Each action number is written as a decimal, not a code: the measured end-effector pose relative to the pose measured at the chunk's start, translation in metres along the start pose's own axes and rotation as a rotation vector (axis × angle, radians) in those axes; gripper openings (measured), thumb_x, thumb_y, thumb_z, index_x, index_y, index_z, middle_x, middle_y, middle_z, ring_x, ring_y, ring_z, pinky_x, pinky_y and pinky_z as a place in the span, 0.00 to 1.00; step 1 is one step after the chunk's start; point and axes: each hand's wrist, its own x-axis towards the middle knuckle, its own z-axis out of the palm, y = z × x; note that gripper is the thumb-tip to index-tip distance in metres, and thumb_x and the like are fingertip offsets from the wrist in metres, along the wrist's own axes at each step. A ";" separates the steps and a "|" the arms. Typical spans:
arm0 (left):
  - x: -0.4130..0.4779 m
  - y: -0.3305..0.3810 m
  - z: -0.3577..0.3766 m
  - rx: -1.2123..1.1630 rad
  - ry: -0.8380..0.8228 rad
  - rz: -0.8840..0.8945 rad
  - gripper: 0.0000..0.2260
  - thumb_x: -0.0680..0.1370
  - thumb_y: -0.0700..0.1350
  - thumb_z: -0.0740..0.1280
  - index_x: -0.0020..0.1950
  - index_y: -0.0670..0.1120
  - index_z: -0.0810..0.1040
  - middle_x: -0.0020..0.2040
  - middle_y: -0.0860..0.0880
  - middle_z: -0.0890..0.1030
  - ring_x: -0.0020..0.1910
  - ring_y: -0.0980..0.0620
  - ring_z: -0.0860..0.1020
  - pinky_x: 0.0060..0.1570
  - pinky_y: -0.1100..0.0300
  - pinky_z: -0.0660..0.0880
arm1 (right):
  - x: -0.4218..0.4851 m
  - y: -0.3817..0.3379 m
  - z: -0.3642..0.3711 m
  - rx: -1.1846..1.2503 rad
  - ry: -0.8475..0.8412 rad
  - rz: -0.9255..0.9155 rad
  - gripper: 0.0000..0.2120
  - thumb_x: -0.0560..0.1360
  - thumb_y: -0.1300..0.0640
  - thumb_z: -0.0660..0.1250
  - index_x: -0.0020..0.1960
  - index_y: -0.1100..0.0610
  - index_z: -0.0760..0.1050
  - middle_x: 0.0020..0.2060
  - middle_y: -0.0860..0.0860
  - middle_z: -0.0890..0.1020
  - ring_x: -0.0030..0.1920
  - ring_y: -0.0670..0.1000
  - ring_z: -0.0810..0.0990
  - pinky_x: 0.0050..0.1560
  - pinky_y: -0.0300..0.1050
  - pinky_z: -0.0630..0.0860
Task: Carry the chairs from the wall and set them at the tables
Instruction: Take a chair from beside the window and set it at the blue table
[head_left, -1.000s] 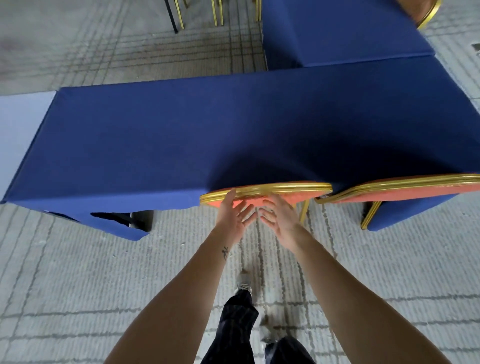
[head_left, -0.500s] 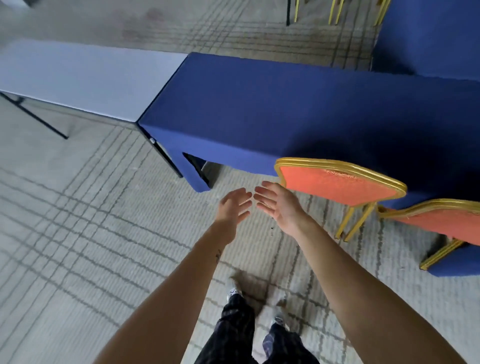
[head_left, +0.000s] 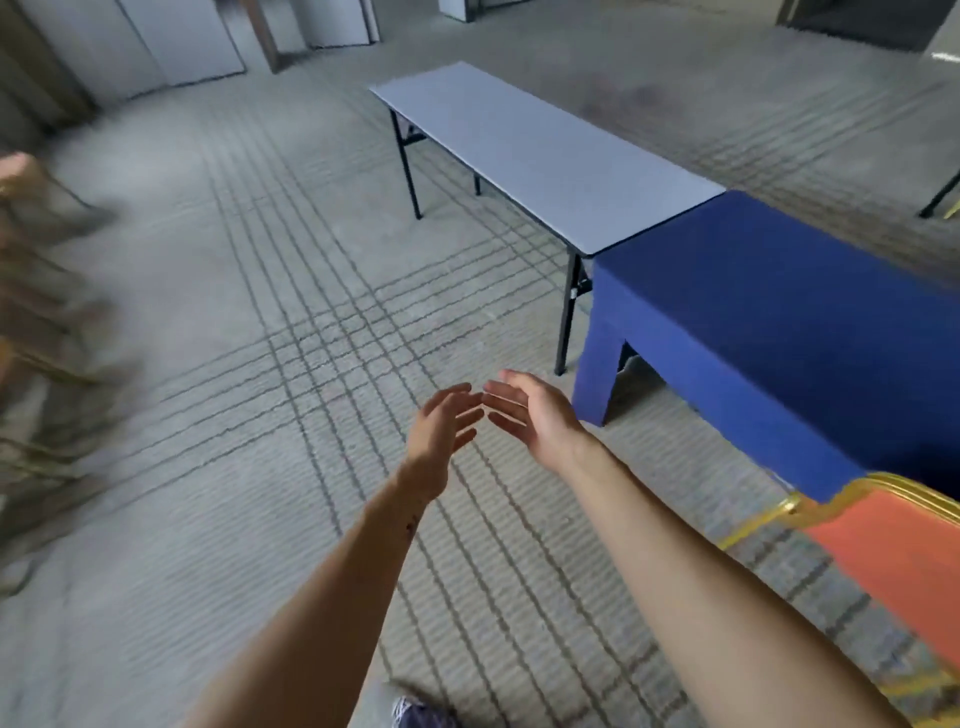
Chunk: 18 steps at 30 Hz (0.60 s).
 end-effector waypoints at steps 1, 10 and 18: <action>0.003 0.011 -0.040 -0.027 0.039 0.014 0.10 0.82 0.43 0.62 0.61 0.46 0.79 0.56 0.46 0.85 0.58 0.47 0.82 0.63 0.48 0.73 | 0.008 0.010 0.042 -0.025 -0.042 0.017 0.12 0.80 0.56 0.63 0.61 0.59 0.76 0.51 0.54 0.86 0.52 0.52 0.84 0.58 0.49 0.78; 0.004 0.088 -0.307 -0.135 0.291 0.128 0.08 0.82 0.44 0.61 0.58 0.48 0.78 0.56 0.48 0.85 0.58 0.48 0.81 0.63 0.49 0.73 | 0.044 0.087 0.315 -0.154 -0.314 0.067 0.09 0.80 0.57 0.63 0.57 0.57 0.76 0.49 0.54 0.85 0.50 0.53 0.84 0.48 0.44 0.78; 0.001 0.110 -0.459 -0.223 0.475 0.132 0.12 0.82 0.43 0.61 0.63 0.45 0.77 0.56 0.48 0.85 0.58 0.47 0.81 0.66 0.47 0.73 | 0.071 0.152 0.466 -0.244 -0.454 0.148 0.07 0.81 0.58 0.61 0.56 0.56 0.75 0.49 0.55 0.84 0.47 0.53 0.84 0.49 0.45 0.77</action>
